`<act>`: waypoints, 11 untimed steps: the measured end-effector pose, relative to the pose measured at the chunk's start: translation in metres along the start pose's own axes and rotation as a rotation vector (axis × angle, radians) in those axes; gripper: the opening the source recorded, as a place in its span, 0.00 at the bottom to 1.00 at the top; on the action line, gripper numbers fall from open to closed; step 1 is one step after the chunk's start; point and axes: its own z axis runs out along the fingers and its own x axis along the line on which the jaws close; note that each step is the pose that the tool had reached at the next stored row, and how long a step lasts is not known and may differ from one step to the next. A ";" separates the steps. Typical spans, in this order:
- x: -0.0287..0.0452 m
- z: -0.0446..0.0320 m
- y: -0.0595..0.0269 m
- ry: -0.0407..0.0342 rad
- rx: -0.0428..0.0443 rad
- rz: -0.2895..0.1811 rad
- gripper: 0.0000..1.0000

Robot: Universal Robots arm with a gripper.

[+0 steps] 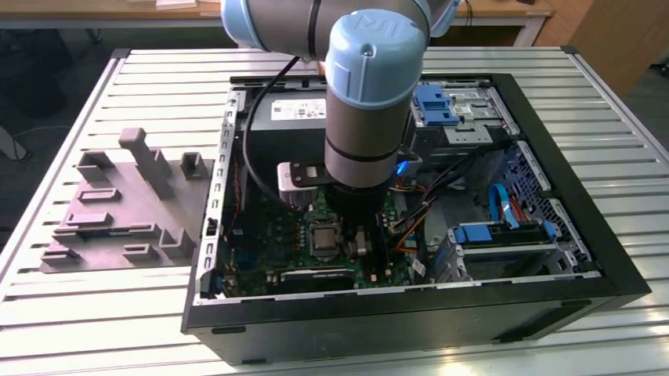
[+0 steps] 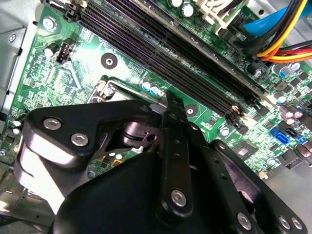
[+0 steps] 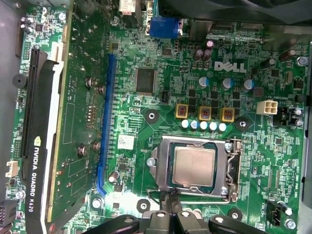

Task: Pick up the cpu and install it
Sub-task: 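Install the first cpu locking lever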

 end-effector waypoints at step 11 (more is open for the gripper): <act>-0.0001 -0.0037 0.0010 -0.0009 0.0003 0.000 0.11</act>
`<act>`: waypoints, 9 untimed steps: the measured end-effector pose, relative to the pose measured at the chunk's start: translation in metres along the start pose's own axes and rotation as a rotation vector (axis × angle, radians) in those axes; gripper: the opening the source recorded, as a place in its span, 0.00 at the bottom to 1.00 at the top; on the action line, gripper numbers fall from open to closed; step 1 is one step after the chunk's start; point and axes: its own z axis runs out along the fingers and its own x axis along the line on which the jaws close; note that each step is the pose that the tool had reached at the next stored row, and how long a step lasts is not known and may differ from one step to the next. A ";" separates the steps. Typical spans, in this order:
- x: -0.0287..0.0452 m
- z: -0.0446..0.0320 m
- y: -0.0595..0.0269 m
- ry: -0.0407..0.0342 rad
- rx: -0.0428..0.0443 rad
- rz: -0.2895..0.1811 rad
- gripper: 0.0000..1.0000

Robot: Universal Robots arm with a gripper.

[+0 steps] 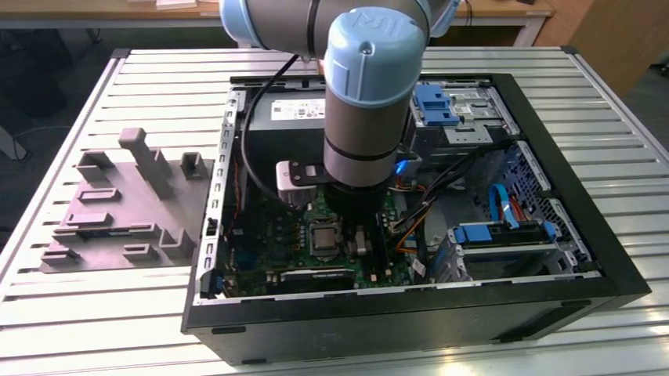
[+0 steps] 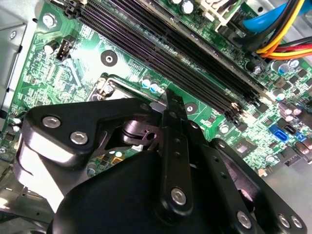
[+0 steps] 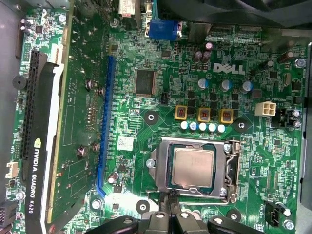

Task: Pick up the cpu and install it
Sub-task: 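Install the first cpu locking lever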

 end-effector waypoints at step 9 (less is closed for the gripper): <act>0.0005 -0.0115 0.0002 0.0005 -0.0001 0.000 0.11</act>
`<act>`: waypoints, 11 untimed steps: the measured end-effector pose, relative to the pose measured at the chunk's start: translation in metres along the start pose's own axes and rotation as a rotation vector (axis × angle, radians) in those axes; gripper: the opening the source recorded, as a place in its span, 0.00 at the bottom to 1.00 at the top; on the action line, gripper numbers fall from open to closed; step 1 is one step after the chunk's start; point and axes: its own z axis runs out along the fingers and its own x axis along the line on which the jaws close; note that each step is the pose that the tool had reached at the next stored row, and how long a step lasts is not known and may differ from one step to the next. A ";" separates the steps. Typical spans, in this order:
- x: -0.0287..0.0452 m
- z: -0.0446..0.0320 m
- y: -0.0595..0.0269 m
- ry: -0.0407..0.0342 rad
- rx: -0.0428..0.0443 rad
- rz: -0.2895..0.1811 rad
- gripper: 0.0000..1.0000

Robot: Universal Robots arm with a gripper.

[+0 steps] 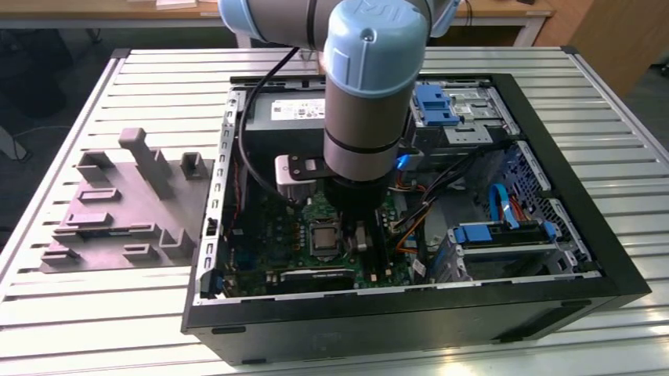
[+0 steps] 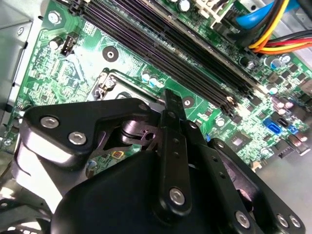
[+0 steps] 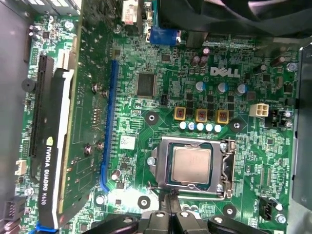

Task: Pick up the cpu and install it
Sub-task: 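Install the first cpu locking lever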

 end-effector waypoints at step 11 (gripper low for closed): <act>0.0007 -0.0184 0.0004 0.0000 0.0000 0.000 0.11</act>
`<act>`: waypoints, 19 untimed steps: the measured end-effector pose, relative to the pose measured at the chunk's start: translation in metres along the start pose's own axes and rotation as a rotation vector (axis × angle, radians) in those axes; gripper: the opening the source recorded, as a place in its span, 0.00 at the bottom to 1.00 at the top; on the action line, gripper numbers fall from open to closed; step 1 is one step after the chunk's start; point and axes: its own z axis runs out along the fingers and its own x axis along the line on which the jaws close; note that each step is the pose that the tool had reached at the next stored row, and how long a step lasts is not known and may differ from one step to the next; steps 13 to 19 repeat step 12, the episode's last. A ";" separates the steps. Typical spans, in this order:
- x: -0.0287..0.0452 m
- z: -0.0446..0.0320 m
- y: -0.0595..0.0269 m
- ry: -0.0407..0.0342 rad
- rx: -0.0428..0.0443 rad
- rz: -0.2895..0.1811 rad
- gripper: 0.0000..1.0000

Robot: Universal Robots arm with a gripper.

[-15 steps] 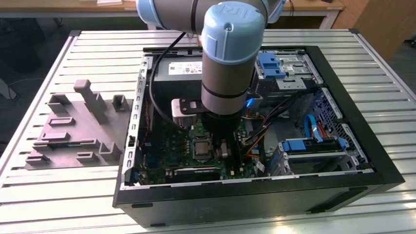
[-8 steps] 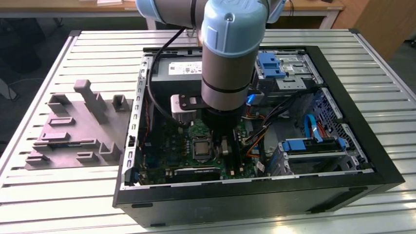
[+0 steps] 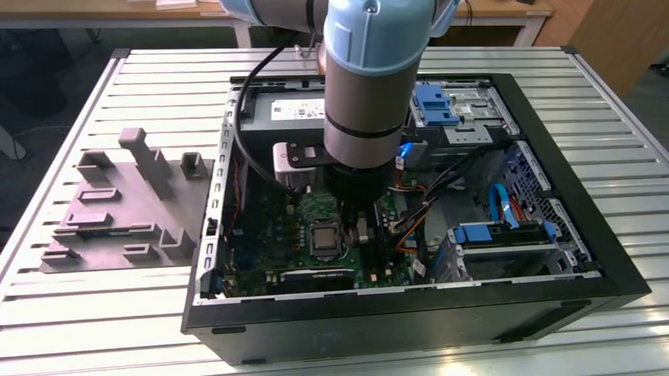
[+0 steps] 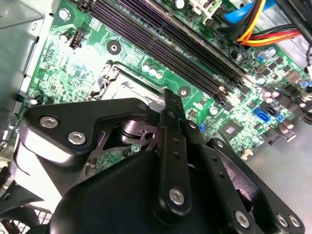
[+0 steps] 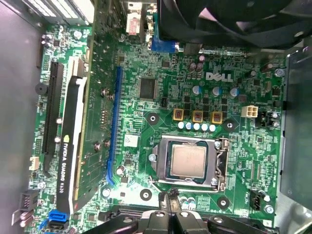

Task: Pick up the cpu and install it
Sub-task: 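Install the first cpu locking lever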

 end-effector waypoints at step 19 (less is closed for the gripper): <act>0.0001 -0.0034 0.0001 -0.0040 0.0003 0.000 0.11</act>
